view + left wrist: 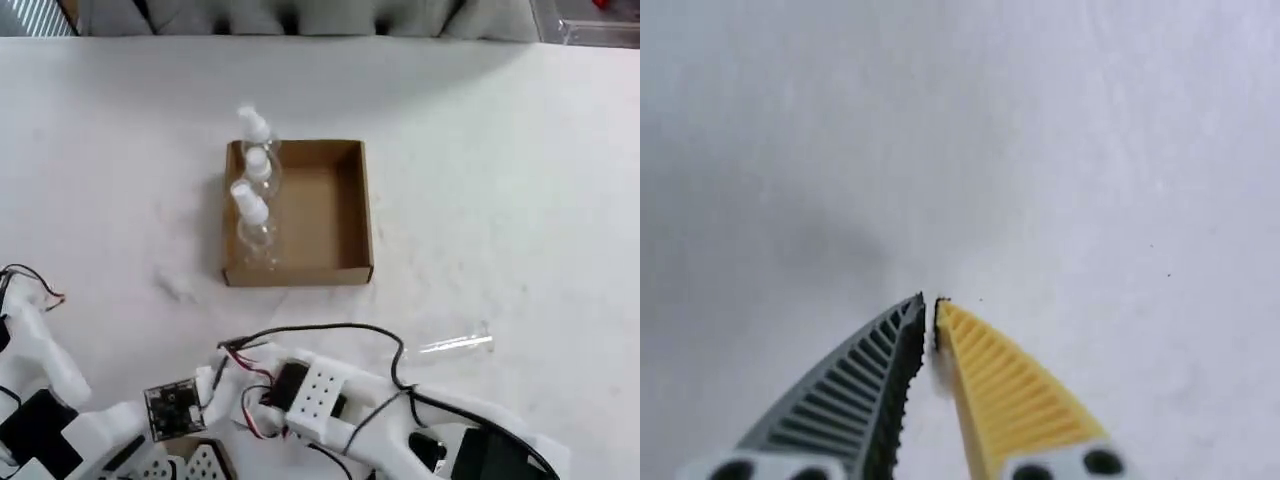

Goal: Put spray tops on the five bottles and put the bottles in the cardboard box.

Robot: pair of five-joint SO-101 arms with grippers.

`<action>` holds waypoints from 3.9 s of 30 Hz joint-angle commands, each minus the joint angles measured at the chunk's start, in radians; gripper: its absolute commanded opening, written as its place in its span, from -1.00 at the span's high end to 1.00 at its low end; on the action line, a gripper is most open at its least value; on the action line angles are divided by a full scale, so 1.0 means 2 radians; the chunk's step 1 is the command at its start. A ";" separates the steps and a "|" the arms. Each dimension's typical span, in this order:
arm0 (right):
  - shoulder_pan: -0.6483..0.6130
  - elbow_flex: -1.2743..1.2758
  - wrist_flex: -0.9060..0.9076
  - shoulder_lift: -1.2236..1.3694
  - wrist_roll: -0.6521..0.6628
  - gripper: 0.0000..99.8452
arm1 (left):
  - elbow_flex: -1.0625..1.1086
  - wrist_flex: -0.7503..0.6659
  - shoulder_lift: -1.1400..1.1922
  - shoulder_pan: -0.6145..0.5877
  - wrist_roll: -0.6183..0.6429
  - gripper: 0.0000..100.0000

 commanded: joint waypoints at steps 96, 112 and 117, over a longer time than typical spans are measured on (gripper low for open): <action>0.602 -0.127 0.570 -0.336 0.259 0.96 | 0.092 0.258 -0.188 0.164 -0.143 0.94; 0.586 0.016 0.423 -0.334 0.460 0.47 | 0.117 0.209 -0.190 0.156 -0.147 0.94; 0.560 0.027 0.419 -0.333 0.460 0.47 | 0.119 0.205 -0.190 0.156 -0.147 0.94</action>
